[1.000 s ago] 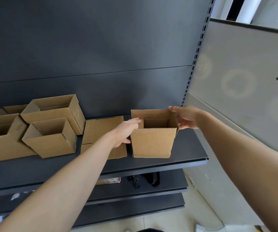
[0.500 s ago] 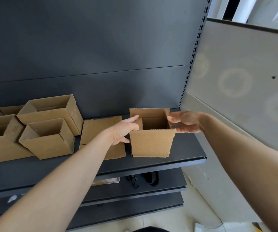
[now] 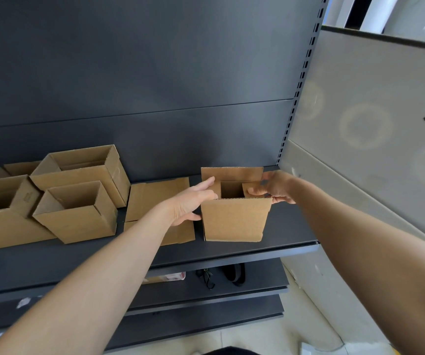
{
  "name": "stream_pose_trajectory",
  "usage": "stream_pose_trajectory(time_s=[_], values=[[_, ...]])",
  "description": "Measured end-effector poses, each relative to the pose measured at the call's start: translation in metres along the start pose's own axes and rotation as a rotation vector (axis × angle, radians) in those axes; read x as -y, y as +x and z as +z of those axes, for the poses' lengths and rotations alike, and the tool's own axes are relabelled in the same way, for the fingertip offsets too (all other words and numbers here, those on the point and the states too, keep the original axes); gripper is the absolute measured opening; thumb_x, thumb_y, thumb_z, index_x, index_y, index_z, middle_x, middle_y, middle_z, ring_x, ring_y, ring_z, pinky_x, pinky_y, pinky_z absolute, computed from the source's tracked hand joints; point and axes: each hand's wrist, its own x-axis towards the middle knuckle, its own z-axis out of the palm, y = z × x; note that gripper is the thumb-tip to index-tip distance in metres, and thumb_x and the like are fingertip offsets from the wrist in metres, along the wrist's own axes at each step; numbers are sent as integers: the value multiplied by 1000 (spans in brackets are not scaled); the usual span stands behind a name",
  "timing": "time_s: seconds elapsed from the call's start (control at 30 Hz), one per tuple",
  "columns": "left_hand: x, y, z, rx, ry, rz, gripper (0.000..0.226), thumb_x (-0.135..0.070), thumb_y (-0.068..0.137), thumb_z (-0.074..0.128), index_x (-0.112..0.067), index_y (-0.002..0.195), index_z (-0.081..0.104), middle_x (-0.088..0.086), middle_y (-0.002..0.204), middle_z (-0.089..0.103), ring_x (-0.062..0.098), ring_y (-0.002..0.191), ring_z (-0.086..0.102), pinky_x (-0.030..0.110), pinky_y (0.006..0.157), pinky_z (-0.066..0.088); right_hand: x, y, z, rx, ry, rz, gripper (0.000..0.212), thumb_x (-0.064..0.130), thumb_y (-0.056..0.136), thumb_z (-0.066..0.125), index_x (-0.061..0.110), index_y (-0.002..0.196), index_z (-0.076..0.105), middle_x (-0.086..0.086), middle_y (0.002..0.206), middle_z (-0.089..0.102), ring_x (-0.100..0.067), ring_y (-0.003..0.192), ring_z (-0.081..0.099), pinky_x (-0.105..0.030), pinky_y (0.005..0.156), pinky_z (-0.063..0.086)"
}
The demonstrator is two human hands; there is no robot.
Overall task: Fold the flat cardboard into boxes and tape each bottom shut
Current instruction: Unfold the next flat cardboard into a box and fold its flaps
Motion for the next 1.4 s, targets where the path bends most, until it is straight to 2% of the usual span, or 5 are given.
stream_pose_trajectory(time_s=[0.2, 0.37, 0.63, 0.83, 1.4], values=[[2, 0, -1, 15, 6, 10, 65, -39, 95, 52, -40, 149, 16, -6, 158, 17, 23, 144, 17, 53, 113, 24, -5, 4, 0, -1, 52, -23, 29, 10, 84, 70, 21, 109, 63, -4, 94, 67, -17, 80, 63, -26, 68, 53], [5, -3, -2, 56, 28, 19, 96, -56, 68, 68, -43, 148, 17, -6, 159, 12, 20, 145, 15, 51, 114, 23, -6, 2, 1, -11, 103, -33, 20, 6, 88, 65, 25, 95, 60, -2, 87, 65, -15, 76, 62, -24, 63, 51], [9, 0, -4, 77, -67, 43, 91, -52, 70, 74, -39, 146, 27, -3, 157, 19, 23, 143, 19, 54, 114, 20, -12, -2, -14, 91, 346, 49, 26, 25, 90, 60, 15, 115, 59, -13, 122, 60, -24, 92, 58, -33, 80, 51], [11, 1, -9, 76, -141, 51, 76, -38, 66, 76, -37, 133, 41, -4, 150, 32, 24, 135, 32, 59, 112, 23, -5, -3, -16, 133, 368, 75, 72, 76, 77, 48, 19, 120, 59, -8, 119, 62, -31, 113, 58, -41, 96, 47], [6, 6, 3, -257, -162, 88, 33, -17, 82, 72, -19, 111, 56, 0, 117, 59, 22, 106, 56, 44, 85, 52, 12, 7, 4, -82, 309, 141, 68, 70, 80, 54, 16, 120, 54, -10, 116, 62, -32, 101, 63, -43, 87, 53]])
